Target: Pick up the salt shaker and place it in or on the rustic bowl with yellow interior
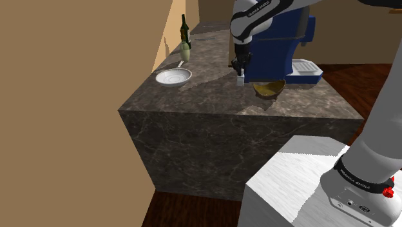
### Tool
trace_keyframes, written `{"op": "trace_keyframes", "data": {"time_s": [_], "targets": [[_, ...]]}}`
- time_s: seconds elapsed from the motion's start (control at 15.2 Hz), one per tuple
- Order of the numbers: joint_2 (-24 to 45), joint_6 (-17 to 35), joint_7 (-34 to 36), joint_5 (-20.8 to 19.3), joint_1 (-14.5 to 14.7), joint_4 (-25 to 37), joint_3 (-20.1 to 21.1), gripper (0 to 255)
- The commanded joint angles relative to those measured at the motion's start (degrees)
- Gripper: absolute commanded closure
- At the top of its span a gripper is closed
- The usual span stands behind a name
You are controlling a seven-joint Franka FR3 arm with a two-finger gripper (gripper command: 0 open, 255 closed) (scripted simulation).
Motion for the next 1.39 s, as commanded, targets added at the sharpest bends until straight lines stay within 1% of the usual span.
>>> {"op": "trace_keyframes", "data": {"time_s": [0.0, 0.66, 1.32], "targets": [[-0.70, -1.48, -0.22, 0.05, -0.03, 0.78, -0.02, 255], [-2.66, -8.61, -0.88, 0.26, 0.04, 5.97, 0.03, 255], [-3.44, -16.04, -1.55, 0.44, 0.10, 12.64, 0.06, 255]]}}
